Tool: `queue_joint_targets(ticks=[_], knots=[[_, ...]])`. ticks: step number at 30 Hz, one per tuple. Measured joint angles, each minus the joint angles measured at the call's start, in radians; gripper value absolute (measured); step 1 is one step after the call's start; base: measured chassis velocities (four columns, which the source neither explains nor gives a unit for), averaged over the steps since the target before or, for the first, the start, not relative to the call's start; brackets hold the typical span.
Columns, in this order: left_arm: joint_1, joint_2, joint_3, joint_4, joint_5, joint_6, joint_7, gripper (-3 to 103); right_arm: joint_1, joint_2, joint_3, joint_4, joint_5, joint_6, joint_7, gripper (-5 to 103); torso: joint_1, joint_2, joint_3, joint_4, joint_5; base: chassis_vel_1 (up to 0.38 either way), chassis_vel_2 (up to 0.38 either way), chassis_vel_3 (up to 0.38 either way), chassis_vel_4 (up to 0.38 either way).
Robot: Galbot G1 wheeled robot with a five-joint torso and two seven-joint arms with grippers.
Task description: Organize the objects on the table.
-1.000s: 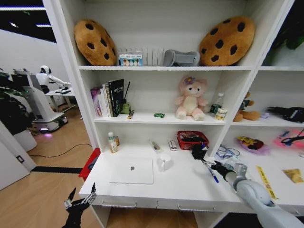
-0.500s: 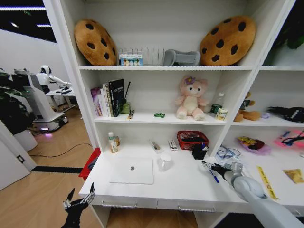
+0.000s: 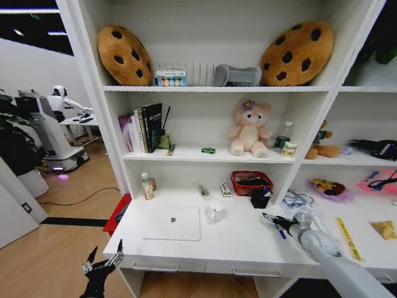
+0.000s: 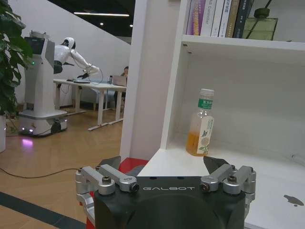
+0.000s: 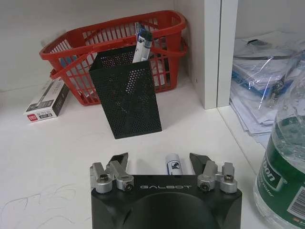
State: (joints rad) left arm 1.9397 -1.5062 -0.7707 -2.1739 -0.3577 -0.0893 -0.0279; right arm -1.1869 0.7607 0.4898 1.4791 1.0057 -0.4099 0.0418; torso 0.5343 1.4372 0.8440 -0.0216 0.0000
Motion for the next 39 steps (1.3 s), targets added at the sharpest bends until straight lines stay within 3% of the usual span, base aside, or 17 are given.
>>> queue_joint_targets(ticks=[1, 5, 9, 12, 14, 16, 20, 39], knots=[[0.0, 0.0, 0.0, 0.0, 0.0, 0.0, 0.0, 98, 0.0, 0.0, 0.0, 0.0, 0.0, 0.0, 0.0, 76, 0.0, 0.0, 0.0, 0.0, 0.0, 0.0, 0.0, 0.0, 0.0], [-0.005, -0.001, -0.001, 0.004, 0.001, -0.003, -0.015, 98, -0.004, 0.001, 0.004, 0.0, 0.0, 0.005, -0.001, 54, 0.0, 0.0, 0.0, -0.0001, 0.0, 0.0, 0.0, 0.0, 0.0], [-0.006, -0.001, -0.001, 0.005, 0.003, -0.003, -0.017, 98, -0.005, 0.0, 0.005, -0.001, 0.0, 0.006, -0.001, 47, 0.0, 0.0, 0.0, 0.0, 0.0, 0.0, 0.0, 0.0, 0.0], [-0.005, -0.001, 0.0, 0.004, 0.008, -0.004, -0.017, 98, -0.003, 0.003, 0.005, -0.006, -0.002, 0.008, -0.001, 31, 0.0, 0.0, 0.0, 0.0, 0.0, 0.0, 0.0, 0.0, 0.0], [-0.005, -0.001, 0.0, 0.004, 0.008, -0.004, -0.017, 98, -0.003, 0.004, 0.005, -0.008, -0.002, 0.008, -0.002, 31, 0.0, 0.0, 0.0, -0.0001, 0.0001, 0.0, 0.0, 0.0, 0.0], [-0.004, -0.001, -0.001, 0.004, 0.008, -0.004, -0.017, 98, -0.004, 0.005, 0.005, -0.009, -0.002, 0.008, -0.002, 15, 0.0, 0.0, 0.0, 0.0, 0.0, 0.0, 0.0, 0.0, 0.0], [-0.003, -0.001, -0.003, 0.004, 0.008, -0.005, -0.017, 98, -0.009, 0.003, 0.009, -0.01, -0.002, 0.012, -0.004, 3, 0.0, 0.0, 0.0, -0.0001, -0.0004, 0.0, 0.0, 0.0, 0.0], [-0.001, -0.002, 0.004, 0.002, 0.01, -0.006, -0.017, 98, -0.032, 0.007, 0.029, 0.056, 0.004, 0.028, -0.003, -3, 0.0, 0.0, 0.0, -0.0001, 0.0003, 0.0, 0.0, 0.0, 0.0]])
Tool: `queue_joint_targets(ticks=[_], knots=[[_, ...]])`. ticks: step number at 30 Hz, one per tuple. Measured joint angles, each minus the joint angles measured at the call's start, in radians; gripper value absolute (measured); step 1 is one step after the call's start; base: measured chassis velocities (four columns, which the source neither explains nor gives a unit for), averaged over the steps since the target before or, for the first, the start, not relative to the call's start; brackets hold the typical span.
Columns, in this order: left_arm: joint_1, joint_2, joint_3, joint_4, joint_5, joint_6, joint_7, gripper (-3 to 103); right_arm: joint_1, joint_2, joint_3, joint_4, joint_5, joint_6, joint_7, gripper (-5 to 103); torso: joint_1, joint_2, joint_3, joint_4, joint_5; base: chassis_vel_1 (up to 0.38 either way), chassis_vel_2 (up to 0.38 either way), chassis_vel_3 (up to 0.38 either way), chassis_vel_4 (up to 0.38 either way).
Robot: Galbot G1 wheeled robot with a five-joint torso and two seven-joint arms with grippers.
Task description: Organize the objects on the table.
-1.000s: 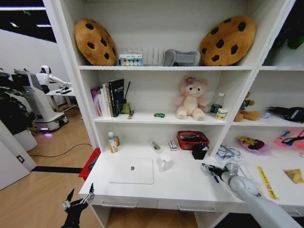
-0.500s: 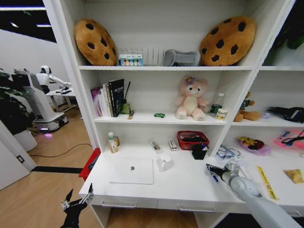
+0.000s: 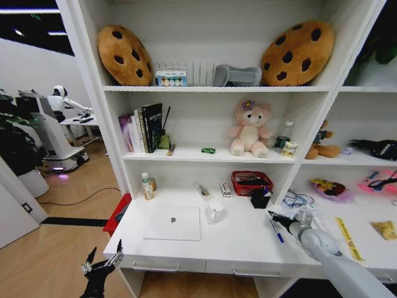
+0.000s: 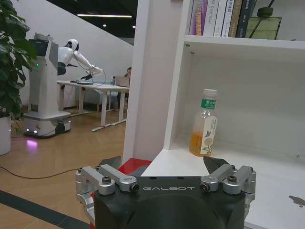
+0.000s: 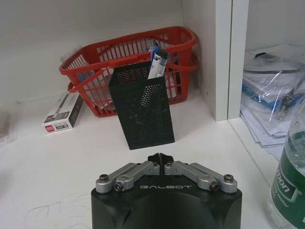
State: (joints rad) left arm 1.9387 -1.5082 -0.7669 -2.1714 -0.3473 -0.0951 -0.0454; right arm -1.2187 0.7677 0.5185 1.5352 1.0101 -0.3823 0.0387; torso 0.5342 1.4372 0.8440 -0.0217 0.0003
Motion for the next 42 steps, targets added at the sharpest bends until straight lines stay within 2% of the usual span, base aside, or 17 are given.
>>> queue_joint_targets(ticks=[1, 3, 4, 6, 9, 11, 13, 15, 18, 19, 23, 28, 33, 38, 39, 40, 42], knots=[[0.0, 0.0, 0.0, 0.001, 0.0, 0.0, 0.0, 98, -0.013, 0.0, 0.008, 0.018, 0.0, -0.005, 0.0, 7, 0.0, 0.0, 0.0, 0.0001, -0.0003, 0.0, 0.0, 0.0, 0.0], [-0.001, 0.0, -0.001, 0.001, 0.0, 0.0, 0.0, 98, -0.02, -0.001, 0.012, 0.024, 0.0, -0.01, -0.001, 7, 0.0, 0.0, 0.0, 0.0001, -0.0004, 0.0, 0.0, 0.0, 0.0], [-0.002, 0.0, -0.001, 0.001, 0.0, 0.0, 0.0, 98, -0.028, -0.002, 0.016, 0.026, -0.003, -0.014, -0.002, 18, 0.0, 0.0, 0.0, 0.0, -0.0003, 0.0, 0.0, 0.0, 0.0], [-0.002, 0.0, 0.0, 0.002, 0.0, 0.0, 0.0, 98, -0.031, -0.002, 0.017, 0.026, -0.006, -0.015, -0.003, 18, 0.0, 0.0, 0.0, -0.0001, -0.0002, 0.0, 0.0, 0.0, 0.0], [-0.002, -0.002, -0.001, 0.002, 0.0, 0.0, 0.0, 98, -0.038, 0.004, 0.027, 0.025, -0.013, -0.015, -0.003, 34, 0.0, 0.0, 0.0, 0.0, -0.0002, 0.0, 0.0, 0.0, 0.0], [-0.002, -0.002, -0.002, 0.002, 0.0, 0.0, 0.0, 98, -0.039, 0.004, 0.028, 0.025, -0.013, -0.015, -0.003, 34, 0.0, 0.0, 0.0, 0.0, -0.0002, 0.0, 0.0, 0.0, 0.0], [-0.001, -0.002, -0.005, 0.002, -0.001, 0.0, 0.0, 98, -0.046, 0.004, 0.032, 0.025, -0.015, -0.015, -0.003, 51, 0.0, 0.0, 0.0, 0.0001, -0.0003, 0.0, 0.0, 0.0, 0.0], [-0.001, -0.002, -0.005, 0.002, -0.001, 0.0, 0.0, 98, -0.048, 0.004, 0.032, 0.024, -0.016, -0.015, -0.003, 51, 0.0, 0.0, 0.0, 0.0001, -0.0003, 0.0, 0.0, 0.0, 0.0], [-0.002, -0.003, -0.005, 0.001, -0.002, 0.0, 0.0, 98, -0.052, 0.017, 0.027, 0.001, -0.031, -0.014, -0.008, 67, 0.0, 0.0, 0.0, 0.0, -0.0003, 0.0, 0.0, 0.0, 0.0], [-0.002, -0.003, -0.005, 0.001, -0.002, 0.0, 0.0, 98, -0.052, 0.017, 0.027, 0.001, -0.031, -0.014, -0.008, 67, 0.0, 0.0, 0.0, 0.0, -0.0003, 0.0, 0.0, 0.0, 0.0], [-0.001, -0.003, -0.006, 0.0, -0.002, 0.0, 0.0, 98, -0.046, 0.027, 0.017, -0.027, -0.05, -0.003, -0.021, 86, 0.0, 0.0, 0.0, 0.0004, -0.0012, 0.0, 0.0, 0.0, 0.0], [0.001, -0.001, -0.008, -0.001, -0.003, 0.0, 0.0, 98, -0.032, 0.025, 0.01, -0.048, -0.053, -0.002, -0.024, 67, 0.0, 0.0, 0.0, -0.0004, -0.0013, 0.0, 0.0, 0.0, 0.0], [0.0, -0.001, -0.007, -0.001, -0.003, 0.0, 0.0, 98, -0.043, 0.024, 0.014, -0.035, -0.046, -0.007, -0.022, 56, 0.0, 0.0, 0.0, 0.0003, -0.0004, 0.0, 0.0, 0.0, 0.0], [-0.003, -0.002, -0.006, 0.002, -0.004, 0.001, 0.0, 98, -0.072, 0.027, 0.025, -0.012, -0.043, -0.007, -0.019, 34, 0.0, 0.0, 0.0, 0.0, -0.0005, 0.0, 0.0, 0.0, 0.0], [-0.004, -0.003, -0.005, 0.003, -0.003, 0.001, 0.0, 98, -0.075, 0.028, 0.026, -0.009, -0.043, -0.006, -0.018, 34, 0.0, 0.0, 0.0, -0.0002, -0.0004, 0.0, 0.0, 0.0, 0.0], [-0.004, -0.004, -0.001, 0.005, -0.001, 0.001, 0.0, 98, -0.076, 0.031, 0.026, -0.005, -0.043, -0.003, -0.014, 22, 0.0, 0.0, 0.0, -0.0002, -0.0001, 0.0, 0.0, 0.0, 0.0], [-0.004, -0.005, 0.002, 0.006, 0.001, 0.001, 0.0, 98, -0.073, 0.032, 0.026, -0.002, -0.043, -0.002, -0.012, 18, 0.0, 0.0, 0.0, -0.0002, 0.0002, 0.0, 0.0, 0.0, 0.0]])
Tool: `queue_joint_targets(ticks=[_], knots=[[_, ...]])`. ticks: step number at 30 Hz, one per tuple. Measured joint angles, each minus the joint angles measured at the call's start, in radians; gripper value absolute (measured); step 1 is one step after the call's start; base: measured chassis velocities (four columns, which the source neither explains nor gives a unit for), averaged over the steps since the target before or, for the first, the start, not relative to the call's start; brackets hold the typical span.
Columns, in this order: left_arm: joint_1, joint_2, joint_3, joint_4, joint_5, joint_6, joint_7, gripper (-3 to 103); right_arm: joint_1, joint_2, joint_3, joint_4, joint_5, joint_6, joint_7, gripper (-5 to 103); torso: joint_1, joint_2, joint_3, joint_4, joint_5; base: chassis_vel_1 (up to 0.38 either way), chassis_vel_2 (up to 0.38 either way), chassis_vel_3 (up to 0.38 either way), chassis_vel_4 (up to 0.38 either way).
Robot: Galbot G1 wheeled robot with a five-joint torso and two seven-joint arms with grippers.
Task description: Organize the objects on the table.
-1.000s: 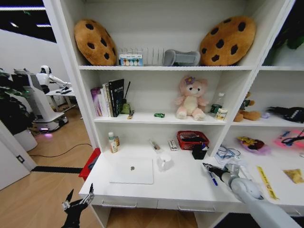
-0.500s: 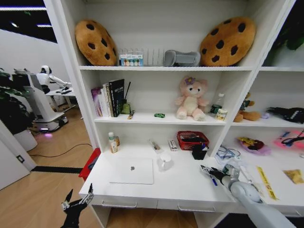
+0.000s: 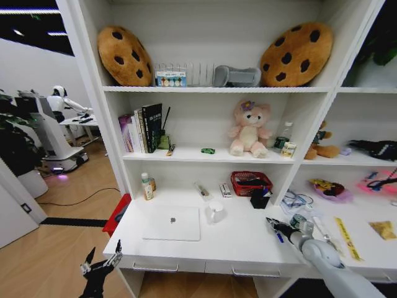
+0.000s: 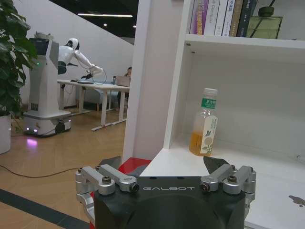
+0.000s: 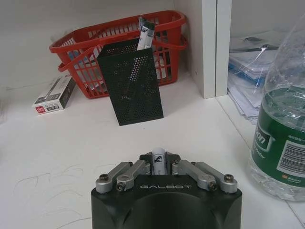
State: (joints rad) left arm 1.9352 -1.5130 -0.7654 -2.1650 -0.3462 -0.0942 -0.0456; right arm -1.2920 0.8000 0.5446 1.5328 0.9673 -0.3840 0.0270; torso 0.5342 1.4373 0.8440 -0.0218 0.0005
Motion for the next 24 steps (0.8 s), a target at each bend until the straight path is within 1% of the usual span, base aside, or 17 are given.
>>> queue_joint_targets(ticks=[1, 3, 5, 6, 7, 8, 9, 11, 12, 14, 15, 17, 18, 19, 20, 21, 24], knots=[[0.001, -0.001, 0.001, 0.001, 0.002, 0.0, 0.0, 98, 0.004, -0.001, 0.0, 0.003, 0.001, -0.001, -0.003, 14, 0.0, 0.0, 0.0, 0.0001, 0.0002, 0.0, 0.0, 0.0, 0.0], [0.001, -0.001, 0.001, 0.001, 0.002, 0.0, 0.0, 98, 0.01, -0.003, -0.001, 0.008, 0.003, -0.003, -0.012, 13, 0.0, 0.0, 0.0, 0.0003, 0.0007, 0.0, 0.0, 0.0, 0.0], [0.002, -0.001, 0.0, 0.001, 0.002, 0.0, 0.0, 98, 0.023, -0.006, -0.003, 0.009, 0.006, 0.01, -0.023, 13, 0.0, 0.0, 0.0, 0.0002, 0.0011, 0.0, 0.0, 0.0, 0.0], [0.002, 0.001, 0.0, 0.002, 0.002, 0.0, 0.0, 98, 0.037, -0.008, -0.007, 0.008, 0.01, 0.037, -0.034, 13, 0.0, 0.0, 0.0, -0.0001, 0.0012, 0.0, 0.0, 0.0, 0.0], [0.002, 0.001, 0.001, 0.004, 0.002, 0.0, 0.0, 98, 0.071, -0.01, -0.017, -0.004, 0.011, 0.091, -0.069, 13, 0.0, 0.0, 0.0, 0.0003, -0.0002, 0.0, 0.0, 0.0, 0.0], [0.002, 0.001, 0.001, 0.004, 0.002, 0.0, 0.0, 98, 0.071, -0.01, -0.017, -0.004, 0.011, 0.091, -0.069, 13, 0.0, 0.0, 0.0, 0.0003, -0.0002, 0.0, 0.0, 0.0, 0.0], [0.002, 0.002, 0.002, 0.005, 0.002, 0.0, 0.0, 98, 0.086, -0.009, -0.023, -0.011, 0.01, 0.116, -0.086, 13, 0.0, 0.0, 0.0, 0.0004, -0.0002, 0.0, 0.0, 0.0, 0.0], [0.002, 0.002, 0.009, 0.006, 0.006, 0.0, 0.0, 98, 0.152, -0.002, -0.05, -0.041, -0.008, 0.191, -0.16, 13, 0.0, 0.0, 0.0, 0.0004, 0.0, 0.0, 0.0, 0.0, 0.0], [0.002, 0.002, 0.009, 0.006, 0.006, 0.0, 0.0, 98, 0.152, -0.002, -0.05, -0.041, -0.008, 0.191, -0.16, 13, 0.0, 0.0, 0.0, 0.0004, 0.0, 0.0, 0.0, 0.0, 0.0], [0.004, 0.001, 0.015, 0.006, 0.01, 0.0, 0.0, 98, 0.22, 0.006, -0.086, -0.063, -0.012, 0.257, -0.2, 13, 0.0, 0.0, 0.0, 0.0005, -0.0003, 0.0, 0.0, 0.0, 0.0], [0.004, 0.001, 0.015, 0.006, 0.01, 0.0, 0.0, 98, 0.22, 0.006, -0.086, -0.063, -0.012, 0.257, -0.2, 13, 0.0, 0.0, 0.0, 0.0005, -0.0003, 0.0, 0.0, 0.0, 0.0], [0.007, 0.001, 0.016, 0.006, 0.013, 0.0, 0.0, 98, 0.277, 0.01, -0.125, -0.095, -0.02, 0.332, -0.225, 13, 0.0, 0.0, 0.0, 0.0003, -0.0005, 0.0, 0.0, 0.0, 0.0], [0.009, 0.001, 0.015, 0.006, 0.013, 0.0, 0.0, 98, 0.31, 0.014, -0.15, -0.122, -0.03, 0.382, -0.242, 13, 0.0, 0.0, 0.0, 0.0002, -0.0004, 0.0, 0.0, 0.0, 0.0], [0.009, 0.001, 0.015, 0.006, 0.013, 0.0, 0.0, 98, 0.31, 0.014, -0.15, -0.122, -0.03, 0.382, -0.242, 13, 0.0, 0.0, 0.0, 0.0002, -0.0004, 0.0, 0.0, 0.0, 0.0], [0.009, 0.002, 0.015, 0.006, 0.013, 0.0, 0.0, 98, 0.338, 0.016, -0.168, -0.146, -0.037, 0.413, -0.256, 13, 0.0, 0.0, 0.0, 0.0002, -0.0004, 0.0, 0.0, 0.0, 0.0], [0.009, 0.002, 0.015, 0.006, 0.013, 0.0, 0.0, 98, 0.338, 0.016, -0.168, -0.146, -0.037, 0.413, -0.256, 13, 0.0, 0.0, 0.0, 0.0002, -0.0004, 0.0, 0.0, 0.0, 0.0], [0.008, 0.005, 0.016, 0.006, 0.013, 0.0, 0.0, 98, 0.407, 0.025, -0.217, -0.199, -0.03, 0.456, -0.261, 13, 0.0, 0.0, 0.0, 0.0, -0.0006, 0.0, 0.0, 0.0, 0.0]])
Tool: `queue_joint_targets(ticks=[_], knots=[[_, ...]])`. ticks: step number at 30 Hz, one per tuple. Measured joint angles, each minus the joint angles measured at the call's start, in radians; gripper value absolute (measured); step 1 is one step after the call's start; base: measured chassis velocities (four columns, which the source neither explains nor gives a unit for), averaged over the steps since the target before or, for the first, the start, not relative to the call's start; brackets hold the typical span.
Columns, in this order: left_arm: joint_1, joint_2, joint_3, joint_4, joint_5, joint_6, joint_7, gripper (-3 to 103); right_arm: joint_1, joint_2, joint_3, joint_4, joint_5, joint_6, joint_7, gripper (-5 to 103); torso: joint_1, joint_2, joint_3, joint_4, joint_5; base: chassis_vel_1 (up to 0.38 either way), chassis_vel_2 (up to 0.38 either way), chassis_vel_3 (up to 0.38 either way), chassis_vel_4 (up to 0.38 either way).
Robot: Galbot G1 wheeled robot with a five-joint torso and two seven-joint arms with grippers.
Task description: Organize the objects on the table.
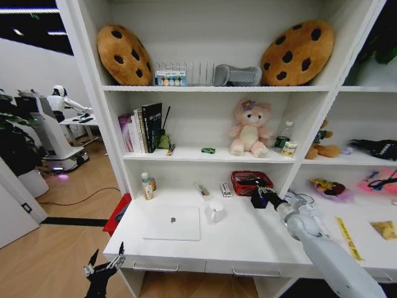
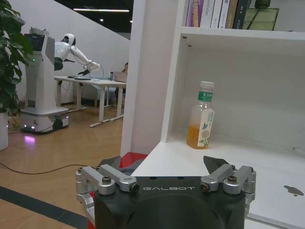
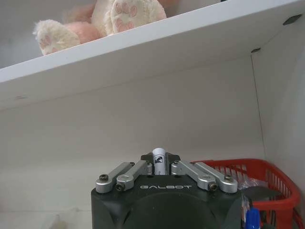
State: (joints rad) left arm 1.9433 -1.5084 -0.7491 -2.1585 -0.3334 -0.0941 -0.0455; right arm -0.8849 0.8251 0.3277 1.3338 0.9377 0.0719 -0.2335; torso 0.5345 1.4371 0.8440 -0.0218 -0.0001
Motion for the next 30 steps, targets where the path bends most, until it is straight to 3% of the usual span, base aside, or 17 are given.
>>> queue_joint_targets(ticks=[10, 30], knots=[[0.002, 0.0, -0.005, 0.0, -0.001, 0.0, 0.0, 98, 0.167, 0.044, -0.12, -0.166, -0.011, 0.148, 0.064, 13, 0.0, 0.0, 0.0, 0.0001, 0.0001, 0.0, 0.0, 0.0, 0.0], [0.002, 0.001, -0.014, 0.001, -0.011, 0.002, 0.0, 98, 0.218, 0.074, -0.147, -0.308, -0.076, 0.235, 0.085, 13, 0.0, 0.0, 0.0, 0.0003, 0.0001, 0.0, 0.0, 0.0, 0.0]])
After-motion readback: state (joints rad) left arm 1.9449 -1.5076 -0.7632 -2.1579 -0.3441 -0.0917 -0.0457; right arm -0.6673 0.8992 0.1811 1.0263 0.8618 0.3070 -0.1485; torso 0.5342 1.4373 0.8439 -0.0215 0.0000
